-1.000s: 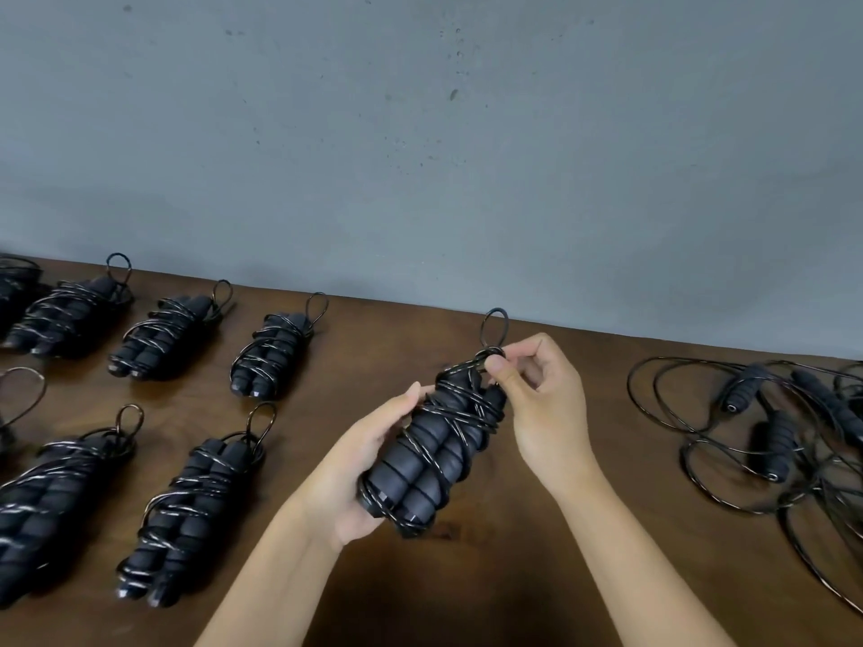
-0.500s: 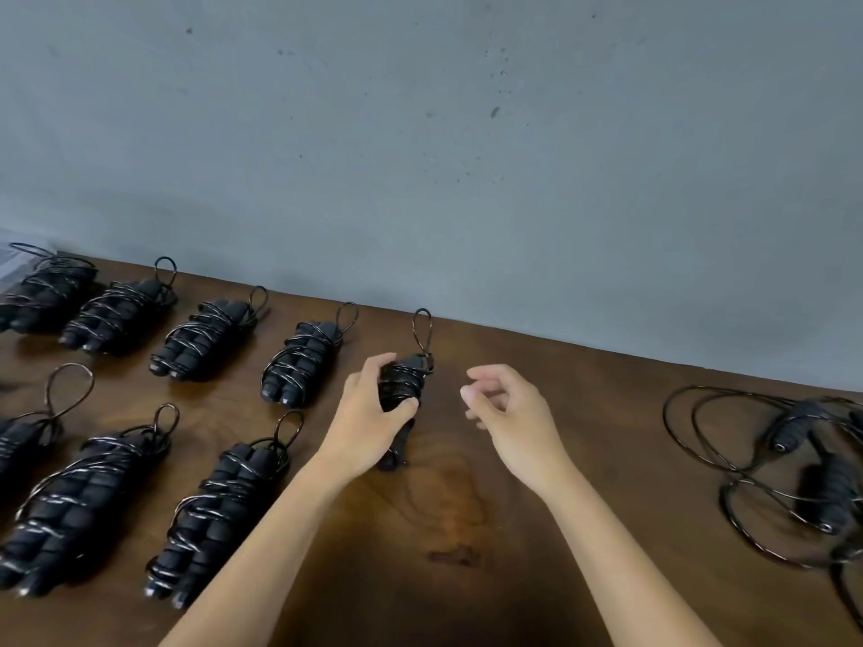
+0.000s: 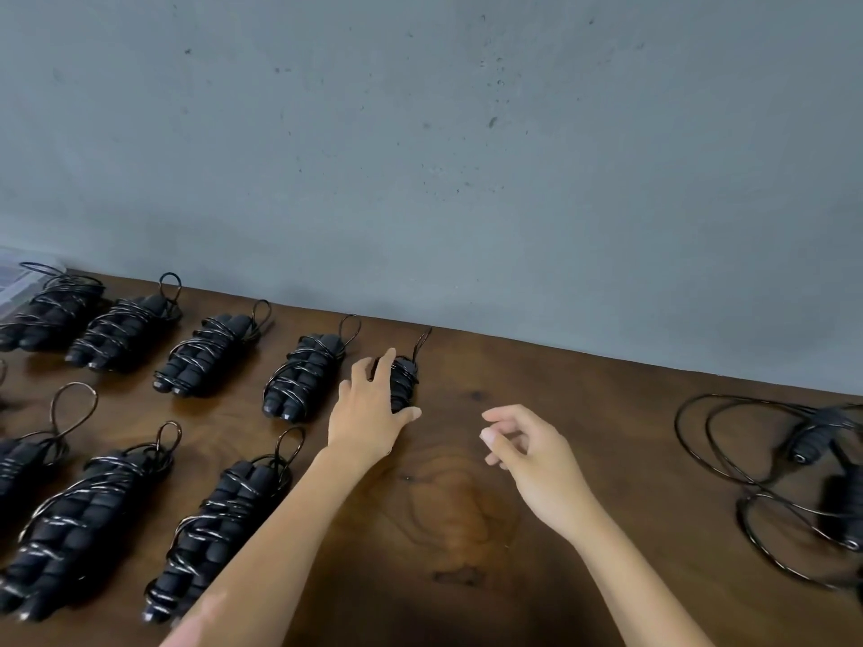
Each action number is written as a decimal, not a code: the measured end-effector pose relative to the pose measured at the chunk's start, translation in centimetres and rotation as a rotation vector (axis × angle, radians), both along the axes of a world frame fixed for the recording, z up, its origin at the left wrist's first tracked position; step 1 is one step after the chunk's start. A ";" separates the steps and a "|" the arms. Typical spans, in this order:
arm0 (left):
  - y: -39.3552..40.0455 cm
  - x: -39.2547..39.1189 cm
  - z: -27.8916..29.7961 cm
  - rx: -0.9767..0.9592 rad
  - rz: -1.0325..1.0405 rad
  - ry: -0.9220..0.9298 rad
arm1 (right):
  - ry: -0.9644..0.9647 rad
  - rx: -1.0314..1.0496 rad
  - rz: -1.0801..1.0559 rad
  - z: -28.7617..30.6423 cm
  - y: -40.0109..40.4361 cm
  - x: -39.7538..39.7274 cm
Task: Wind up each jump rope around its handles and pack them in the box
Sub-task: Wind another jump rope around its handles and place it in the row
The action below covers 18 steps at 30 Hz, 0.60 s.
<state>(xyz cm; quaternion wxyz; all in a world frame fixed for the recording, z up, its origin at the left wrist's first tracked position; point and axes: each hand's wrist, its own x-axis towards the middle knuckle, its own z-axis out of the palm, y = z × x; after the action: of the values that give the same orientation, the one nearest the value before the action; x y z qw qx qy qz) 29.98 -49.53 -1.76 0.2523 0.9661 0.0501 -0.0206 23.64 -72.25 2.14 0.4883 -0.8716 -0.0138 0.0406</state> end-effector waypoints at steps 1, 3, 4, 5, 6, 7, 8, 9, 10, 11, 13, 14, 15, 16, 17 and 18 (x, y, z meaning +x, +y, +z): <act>0.0 -0.1 0.2 0.011 0.002 0.025 | -0.003 0.001 -0.002 0.0 -0.2 -0.1; -0.1 -0.3 0.6 0.013 0.004 0.067 | -0.008 -0.005 -0.006 0.0 -0.8 -0.4; -0.1 -0.5 0.8 0.018 0.004 0.075 | -0.010 -0.007 -0.010 0.1 -1.1 -0.5; -0.2 -0.7 1.1 0.033 0.003 0.072 | -0.013 -0.008 -0.015 0.2 -1.5 -0.8; -0.3 -0.9 1.3 0.047 0.007 0.061 | -0.013 -0.011 -0.019 0.3 -1.8 -0.9; -0.4 -1.0 1.5 0.060 0.010 0.039 | -0.015 -0.009 -0.025 0.4 -2.1 -1.1; -0.7 -1.3 1.7 0.075 0.008 0.012 | -0.019 -0.005 -0.037 0.5 -2.6 -1.4; -1.1 -1.5 2.0 0.085 0.002 -0.015 | -0.022 0.000 -0.048 0.6 -3.0 -1.7; -1.6 -1.8 2.2 0.085 -0.007 -0.044 | -0.023 0.002 -0.058 0.7 -3.6 -2.0; -2.2 -2.0 2.4 0.071 -0.019 -0.076 | -0.024 0.004 -0.069 0.8 -4.1 -2.4; -3.8 -2.7 2.8 0.022 -0.056 -0.139 | -0.027 -0.004 -0.092 0.9 -5.2 -3.3; -4.7 -3.0 3.1 -0.002 -0.084 -0.159 | -0.030 -0.011 -0.104 1.0 -5.8 -3.7; -5.6 -3.3 3.4 -0.021 -0.114 -0.173 | -0.031 -0.018 -0.118 1.0 -6.5 -4.2; -6.6 -3.6 3.6 -0.034 -0.146 -0.180 | -0.031 -0.017 -0.134 0.9 -7.1 -4.6; -7.6 -3.8 3.8 -0.042 -0.178 -0.186 | -0.029 -0.013 -0.155 1.0 -7.8 -4.9; -8.6 -4.0 4.0 -0.050 -0.207 -0.188 | -0.028 -0.010 -0.178 0.9 -8.5 -5.3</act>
<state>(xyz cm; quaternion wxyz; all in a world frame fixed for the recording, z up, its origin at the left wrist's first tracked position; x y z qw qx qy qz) 25.93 -58.09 2.29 0.2763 0.9572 -0.0743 0.0430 18.37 -80.70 3.07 0.4855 -0.8722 0.0570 -0.0151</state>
